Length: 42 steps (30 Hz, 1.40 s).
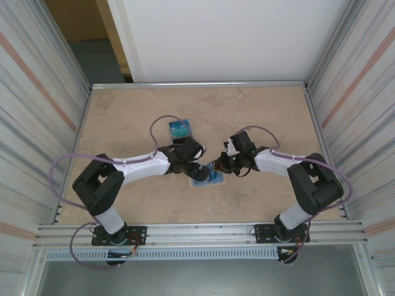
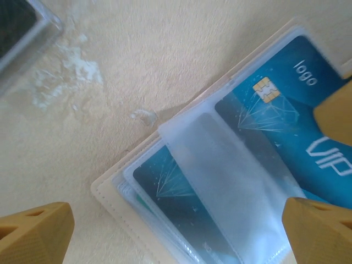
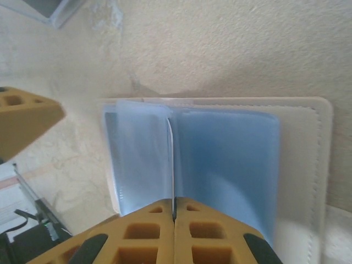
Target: Take the credit cards out of the card holder
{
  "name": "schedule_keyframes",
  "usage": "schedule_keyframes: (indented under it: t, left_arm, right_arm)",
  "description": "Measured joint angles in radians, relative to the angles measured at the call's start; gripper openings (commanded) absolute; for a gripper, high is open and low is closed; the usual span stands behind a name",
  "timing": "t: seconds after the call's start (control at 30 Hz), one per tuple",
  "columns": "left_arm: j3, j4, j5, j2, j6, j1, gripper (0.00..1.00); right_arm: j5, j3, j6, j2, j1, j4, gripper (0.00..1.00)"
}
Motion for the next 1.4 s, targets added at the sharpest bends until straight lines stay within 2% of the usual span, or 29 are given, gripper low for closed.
schedule_keyframes:
  t: [0.33, 0.53, 0.67, 0.83, 1.1, 1.27, 1.4]
  left_arm:
    - [0.000, -0.030, -0.053, -0.207, 0.020, 0.011, 0.97]
    - [-0.029, -0.007, -0.058, -0.350, 0.041, 0.085, 0.93]
    - [-0.098, 0.064, -0.018, -0.457, 0.062, 0.155, 0.89]
    - [-0.164, 0.152, 0.134, -0.547, 0.139, 0.246, 0.84]
    - [-0.168, 0.218, 0.481, -0.578, 0.305, 0.406, 0.83]
    - [-0.117, 0.171, 0.660, -0.552, 0.443, 0.412, 0.82]
    - [-0.061, 0.136, 0.748, -0.518, 0.524, 0.412, 0.75]
  right_arm:
    - [0.112, 0.084, -0.093, -0.105, 0.001, -0.222, 0.04]
    - [0.166, 0.137, -0.149, -0.194, 0.011, -0.293, 0.02]
    - [0.196, 0.160, -0.203, -0.248, 0.045, -0.314, 0.00]
    - [0.207, 0.203, -0.280, -0.283, 0.084, -0.313, 0.00]
    - [0.135, 0.322, -0.445, -0.283, 0.098, -0.306, 0.00]
    - [0.063, 0.393, -0.540, -0.274, 0.103, -0.305, 0.00]
    - [0.006, 0.444, -0.602, -0.249, 0.110, -0.315, 0.00]
